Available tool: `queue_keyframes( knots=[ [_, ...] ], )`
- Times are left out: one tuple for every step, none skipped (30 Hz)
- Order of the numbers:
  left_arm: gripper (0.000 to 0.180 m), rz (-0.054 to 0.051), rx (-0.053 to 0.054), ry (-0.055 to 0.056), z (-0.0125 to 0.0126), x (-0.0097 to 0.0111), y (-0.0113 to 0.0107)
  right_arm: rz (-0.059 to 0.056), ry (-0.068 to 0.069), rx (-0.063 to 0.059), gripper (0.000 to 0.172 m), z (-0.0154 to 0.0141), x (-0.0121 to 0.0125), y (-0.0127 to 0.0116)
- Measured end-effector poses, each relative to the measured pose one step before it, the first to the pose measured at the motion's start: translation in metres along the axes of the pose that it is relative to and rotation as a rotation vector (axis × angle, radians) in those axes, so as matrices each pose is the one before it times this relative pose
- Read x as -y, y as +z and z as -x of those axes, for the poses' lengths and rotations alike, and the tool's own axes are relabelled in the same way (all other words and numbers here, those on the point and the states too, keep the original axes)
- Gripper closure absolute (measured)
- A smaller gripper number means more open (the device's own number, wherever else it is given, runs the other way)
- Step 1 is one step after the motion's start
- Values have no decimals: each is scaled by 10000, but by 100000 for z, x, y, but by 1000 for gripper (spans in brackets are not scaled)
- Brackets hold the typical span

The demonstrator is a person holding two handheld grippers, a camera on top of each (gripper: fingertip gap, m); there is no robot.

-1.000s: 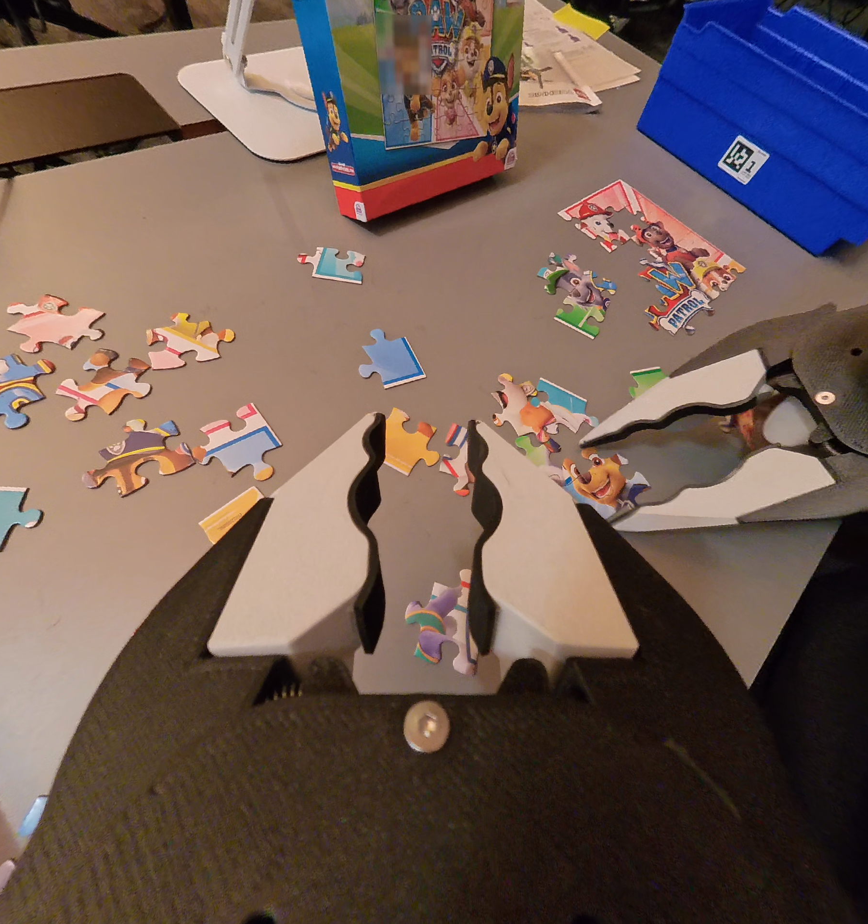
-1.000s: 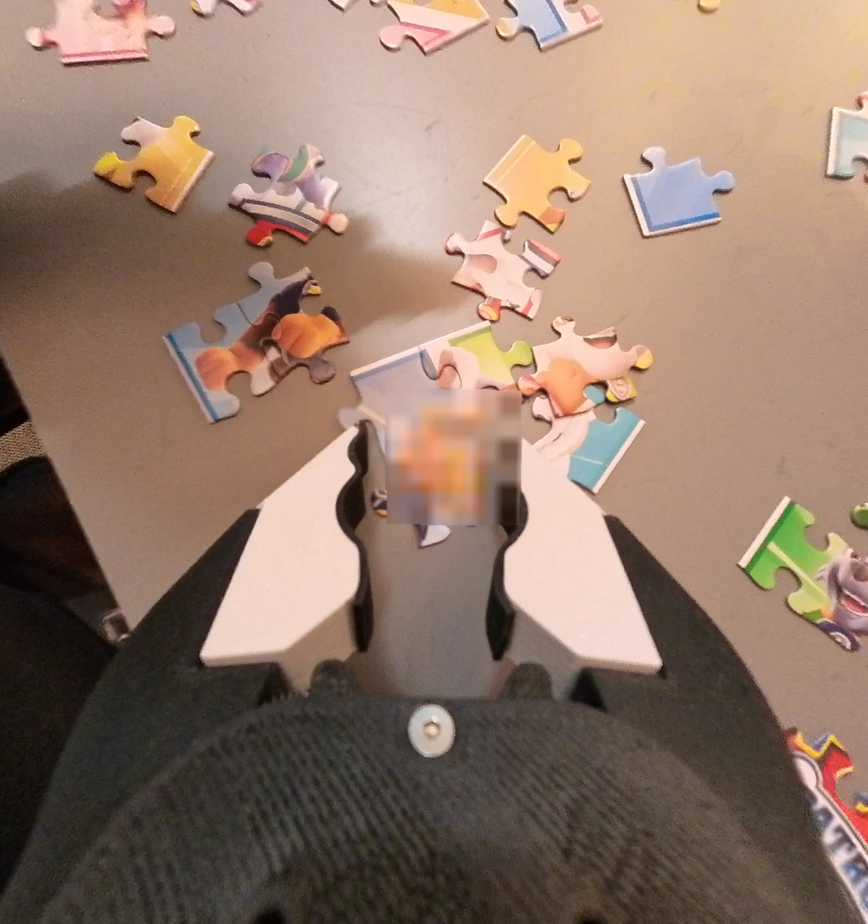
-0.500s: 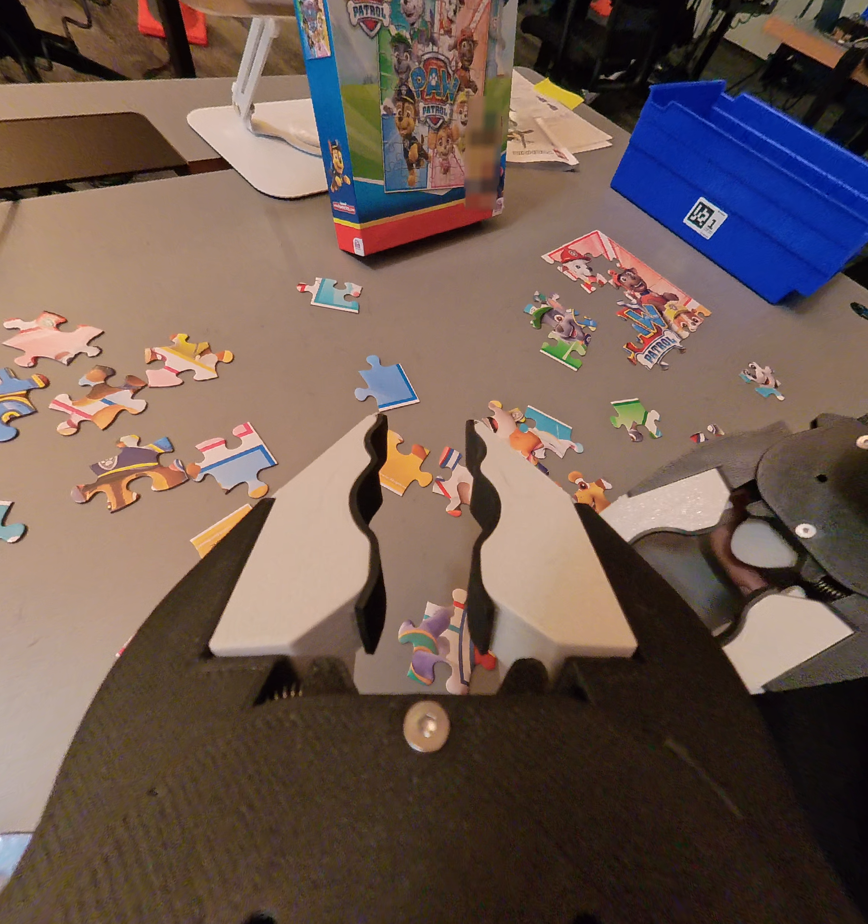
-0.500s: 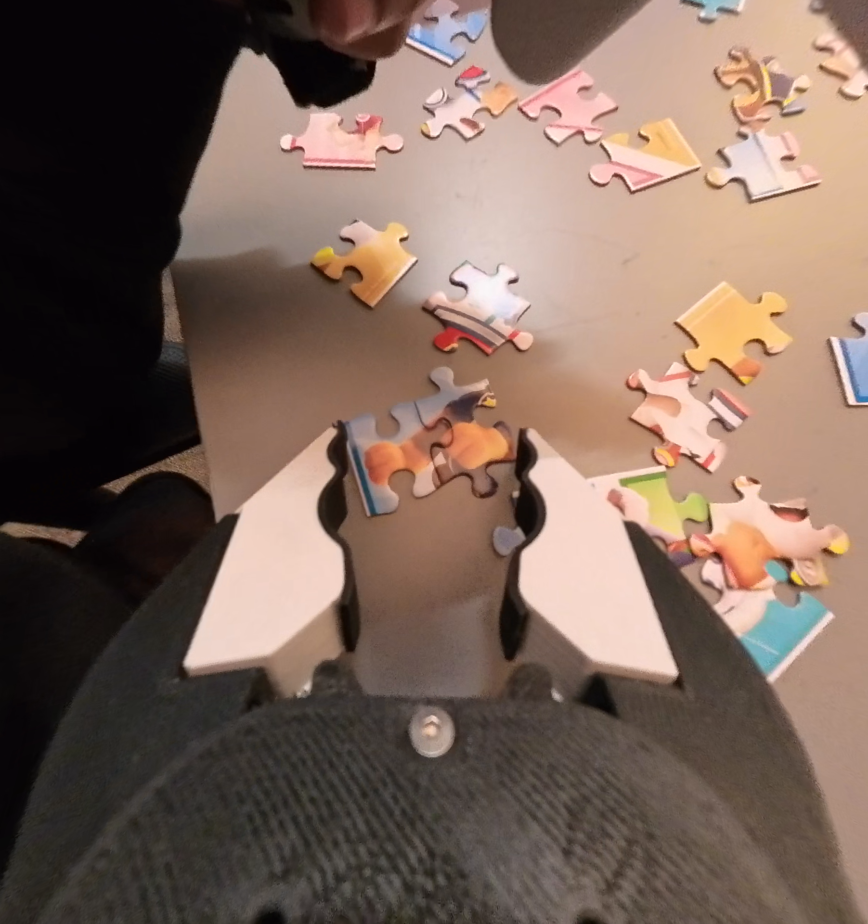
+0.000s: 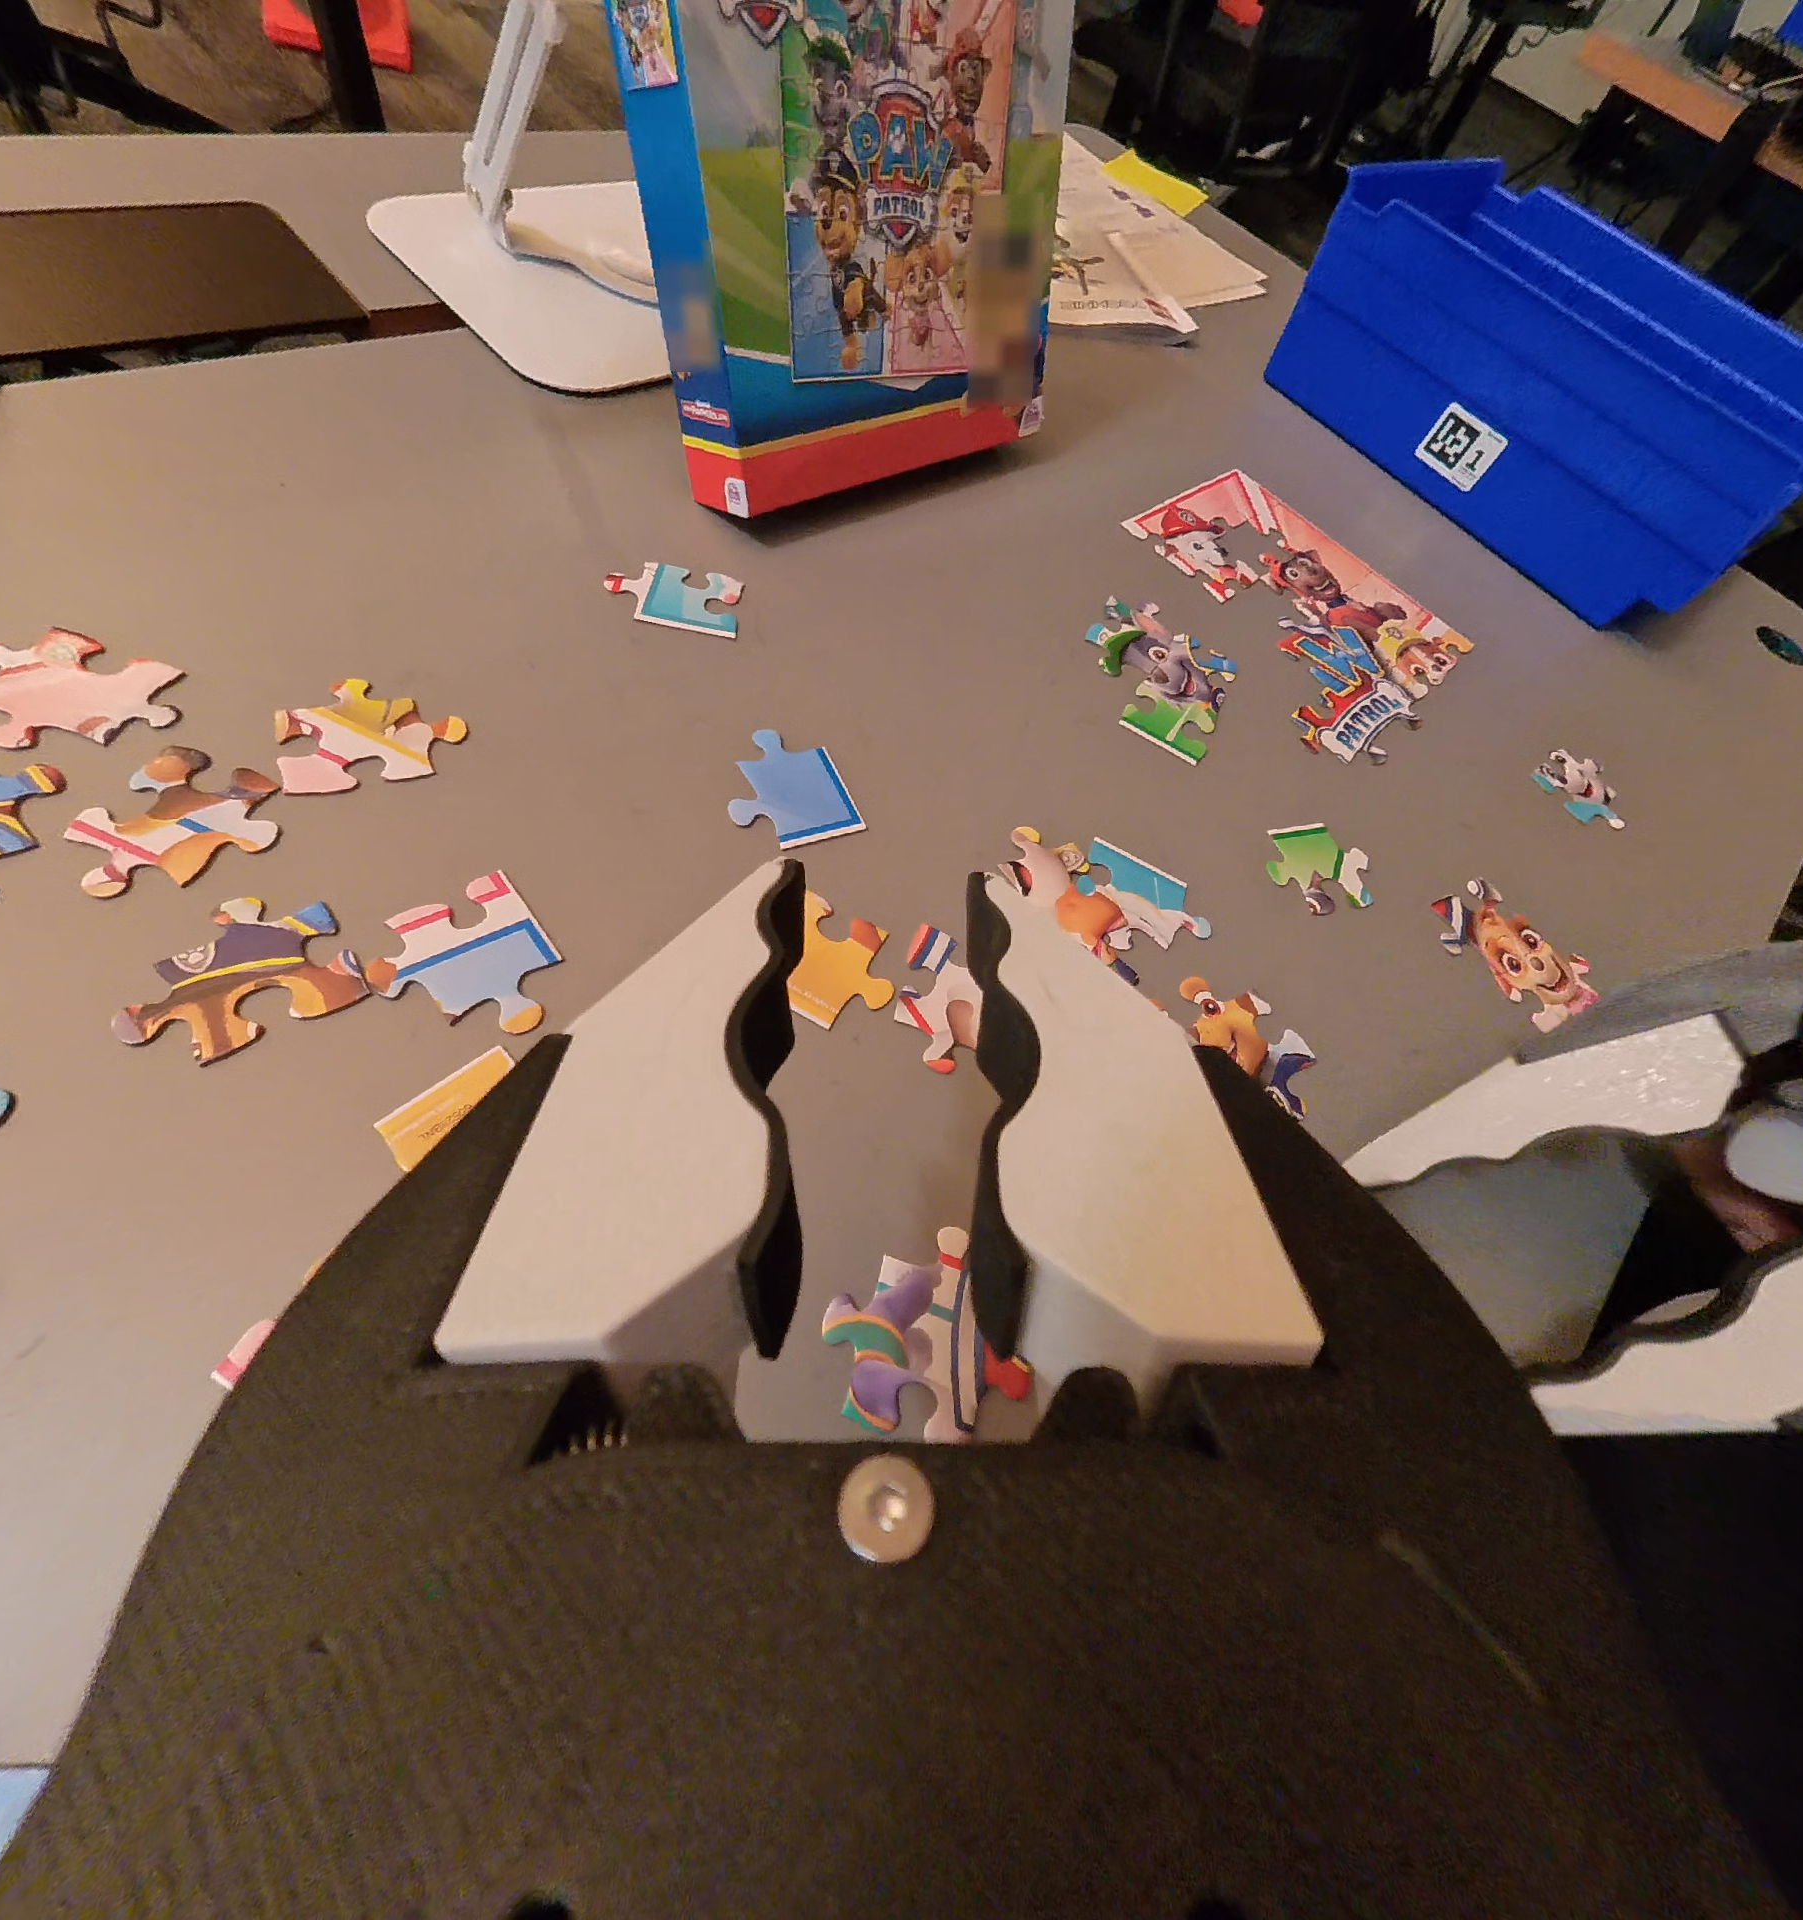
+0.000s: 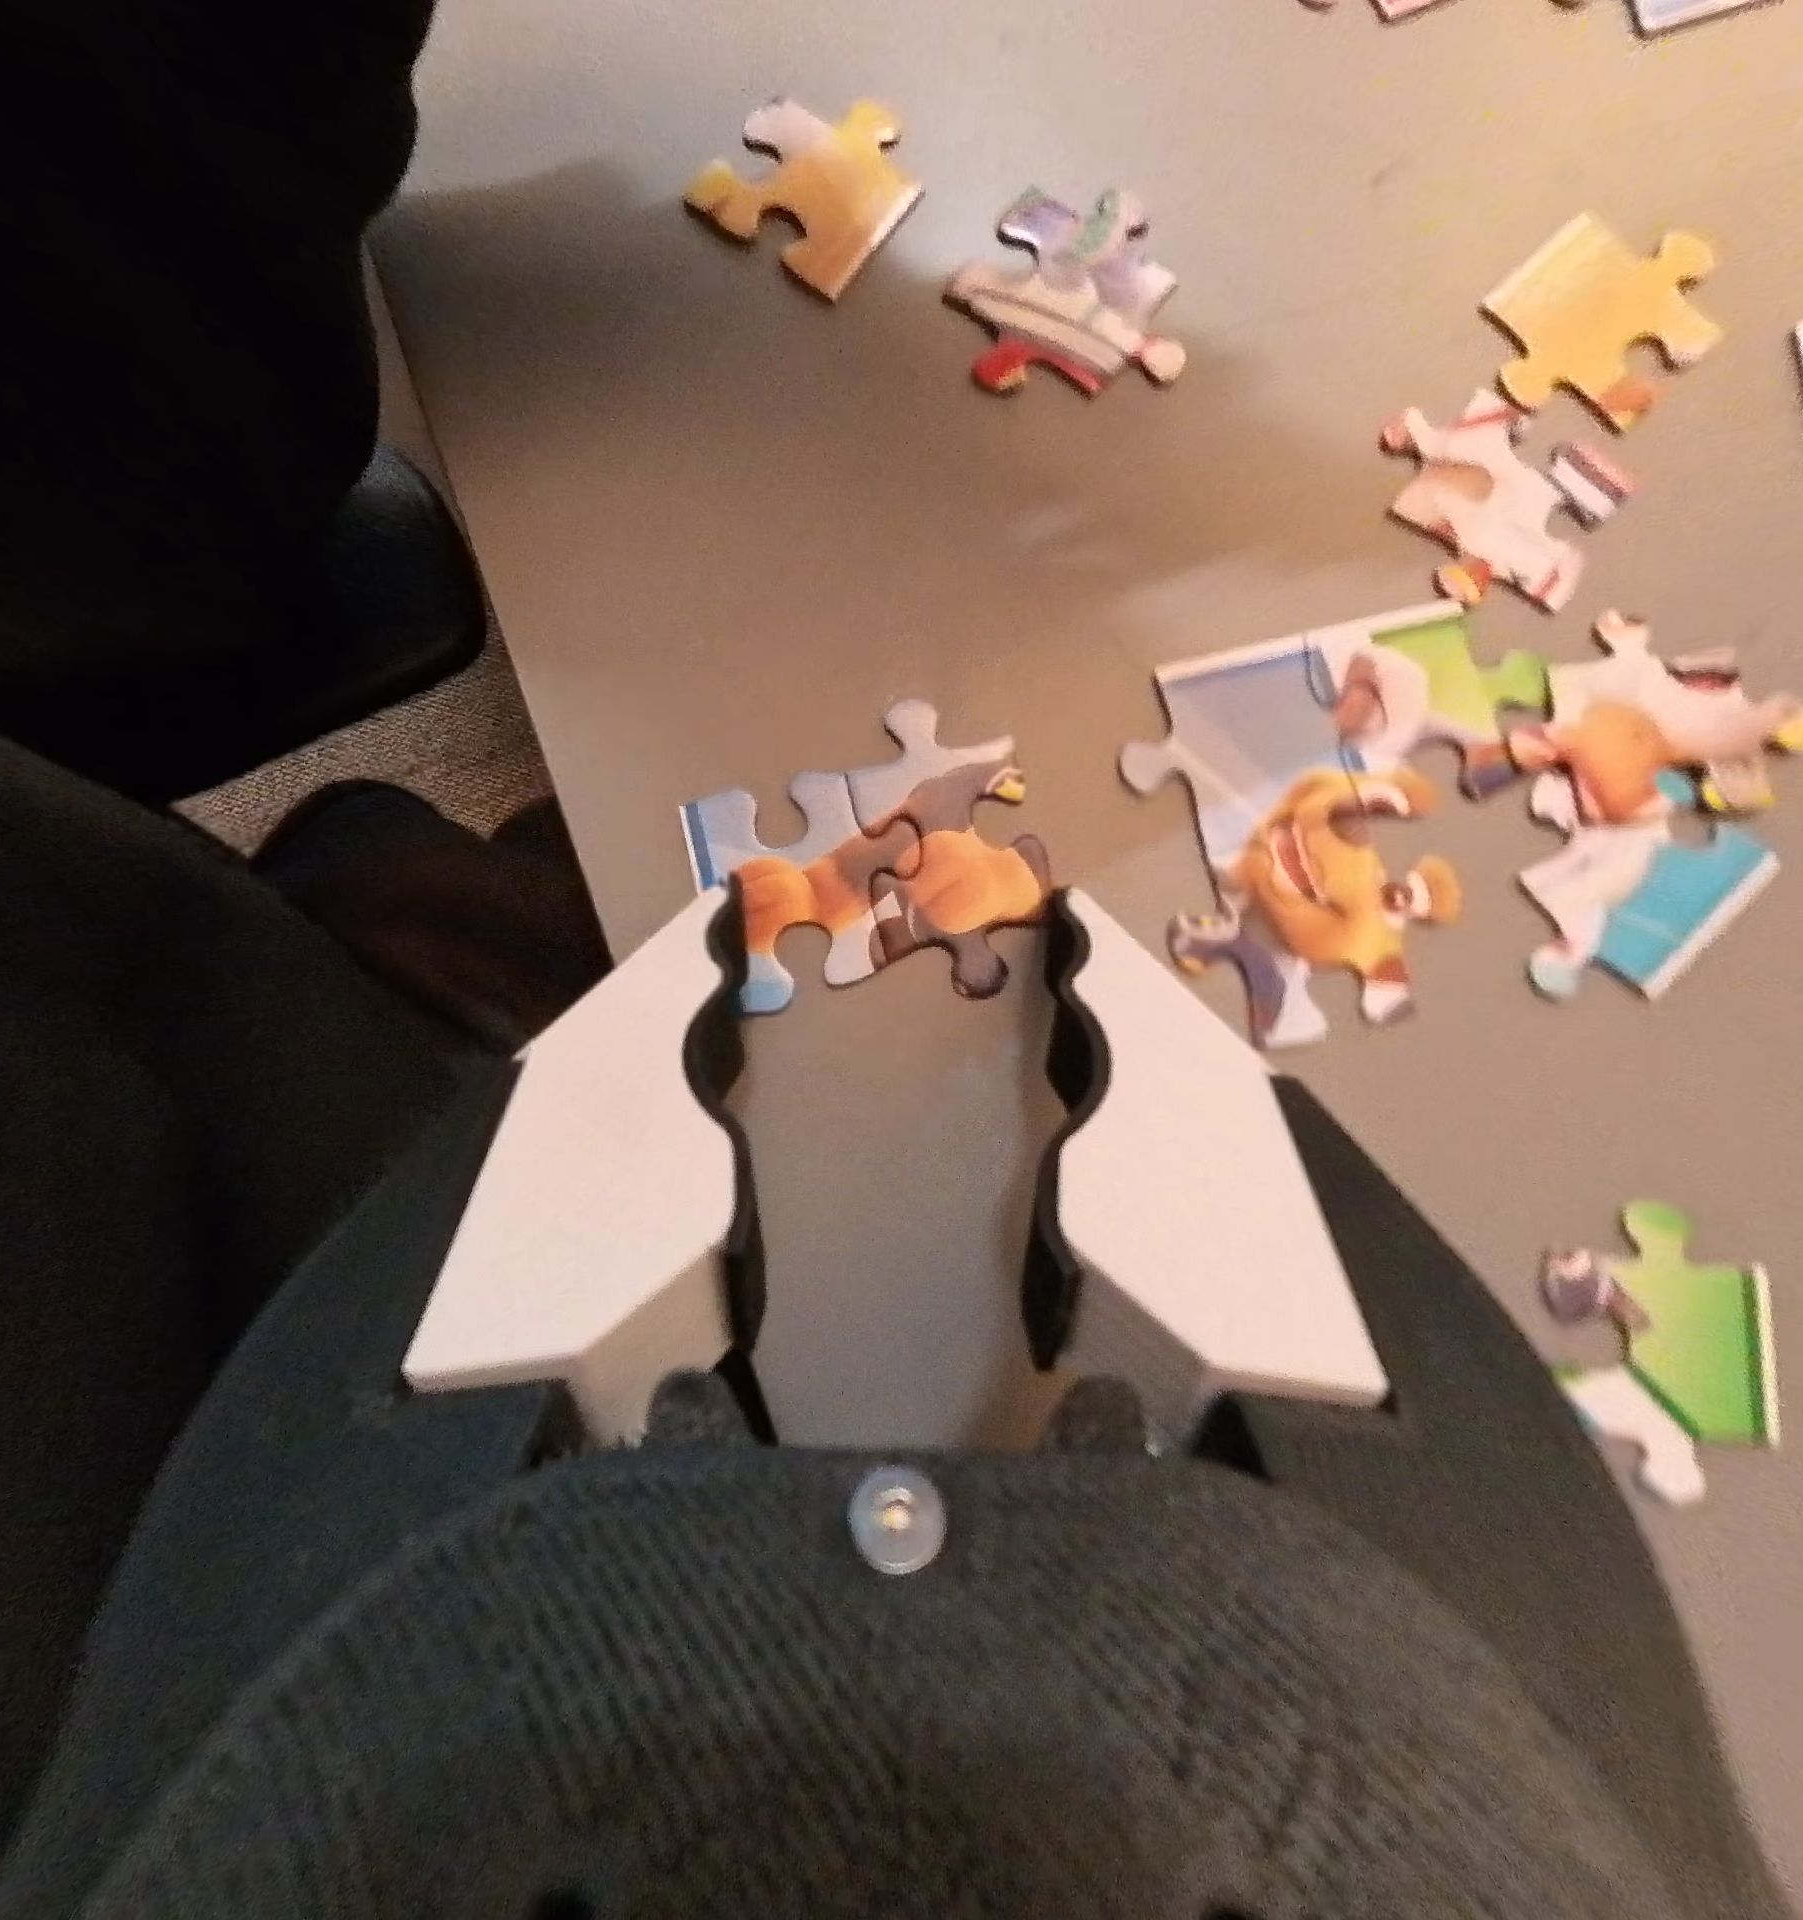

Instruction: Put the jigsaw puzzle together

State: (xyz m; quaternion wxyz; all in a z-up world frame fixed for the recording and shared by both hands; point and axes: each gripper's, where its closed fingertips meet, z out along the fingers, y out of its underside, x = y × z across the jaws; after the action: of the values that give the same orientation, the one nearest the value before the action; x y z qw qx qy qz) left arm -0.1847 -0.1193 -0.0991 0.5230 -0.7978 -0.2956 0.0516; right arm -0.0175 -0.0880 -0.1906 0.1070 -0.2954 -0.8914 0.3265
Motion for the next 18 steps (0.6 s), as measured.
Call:
queue_keyframes(
  knots=[
    [152, 2, -6, 8, -48, 12, 51, -30, 113, -180, 122, -343, -486, -492],
    [152, -4, -18, 7, -76, 26, 71, -73, 103, -207, 125, -469, -400, -390],
    [152, -2, -34, 1, -122, 35, 102, -92, 140, -115, 124, -404, -316, -261],
    [152, 5, -48, -2, -159, 10, 143, -64, 231, 61, 120, -167, -248, -129],
    [152, 33, -64, 5, -202, -14, 188, -46, 262, 154, 118, -3, -150, -77],
    [152, 77, -63, 26, -235, -77, 225, -97, 155, 109, 118, 39, 14, -83],
    [151, 115, -35, 61, -242, -131, 229, -9, 19, -9, 119, -13, -77, -76],
    [151, 131, -5, 98, -223, -133, 205, 58, -87, -124, 120, -116, -159, -93],
    [151, 136, 11, 115, -217, -129, 181, 74, -79, -141, 121, -119, -185, -122],
    [151, 135, 0, 110, -208, -142, 170, 32, 59, -35, 121, -42, -138, -134],
    [151, 116, -19, 83, -204, -115, 154, 0, 112, -20, 121, -75, -124, -114],
    [150, 78, -37, 48, -181, -84, 148, -14, 74, -100, 122, -202, -103, -104],
    [150, 42, -71, 13, -199, -31, 156, -24, 90, -75, 122, -173, -73, -70],
    [150, 32, -110, -8, -232, -11, 157, -36, 110, -70, 123, -133, -44, -63],
    [150, 56, -134, -11, -277, -65, 168, -40, 89, -75, 125, -129, -55, -61],
    [150, 97, -140, 8, -305, -114, 166, -38, 75, -60, 126, -90, -57, -62],
    [150, 175, -157, 38, -377, -239, 190, -26, 61, -47, 127, -54, -74, -70],
    [150, 275, -176, 71, -430, -379, 243, -15, 52, -43, 127, -49, -78, -81]
  ],
)
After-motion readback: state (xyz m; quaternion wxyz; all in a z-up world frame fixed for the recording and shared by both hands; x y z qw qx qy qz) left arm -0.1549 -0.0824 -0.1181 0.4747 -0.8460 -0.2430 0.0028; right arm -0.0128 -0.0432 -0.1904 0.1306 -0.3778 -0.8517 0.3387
